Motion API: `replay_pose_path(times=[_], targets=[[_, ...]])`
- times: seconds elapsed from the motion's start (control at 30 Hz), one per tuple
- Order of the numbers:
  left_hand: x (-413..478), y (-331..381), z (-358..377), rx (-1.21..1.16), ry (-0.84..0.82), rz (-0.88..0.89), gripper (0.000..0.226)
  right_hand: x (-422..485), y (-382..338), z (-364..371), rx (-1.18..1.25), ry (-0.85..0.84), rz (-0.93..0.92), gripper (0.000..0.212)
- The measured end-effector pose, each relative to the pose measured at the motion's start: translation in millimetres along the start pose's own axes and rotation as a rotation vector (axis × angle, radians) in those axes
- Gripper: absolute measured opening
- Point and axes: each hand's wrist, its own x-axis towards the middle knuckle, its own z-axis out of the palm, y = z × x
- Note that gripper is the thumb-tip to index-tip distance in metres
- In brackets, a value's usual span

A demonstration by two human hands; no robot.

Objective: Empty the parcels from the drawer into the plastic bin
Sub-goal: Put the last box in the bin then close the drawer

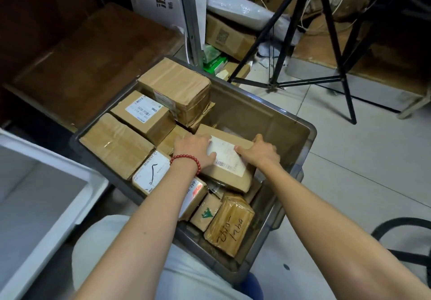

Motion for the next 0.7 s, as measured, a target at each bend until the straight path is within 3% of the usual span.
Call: replay_pose_path(times=[0.2, 0.4, 0.7], targets=[[-18, -7, -19, -0.043, 0.145, -0.092, 0.048, -15, 1, -12, -0.221, 0.065, -0.170, 0.080], [-51, -43, -51, -0.161, 0.303, -0.194, 0.046, -40, -13, -30, -0.193, 0.189, -0.400, 0.074], [-153, -97, -69, -0.113, 0.419, -0.396, 0.047, -116, -87, -38, -0.177, 0.292, -0.810, 0.067]])
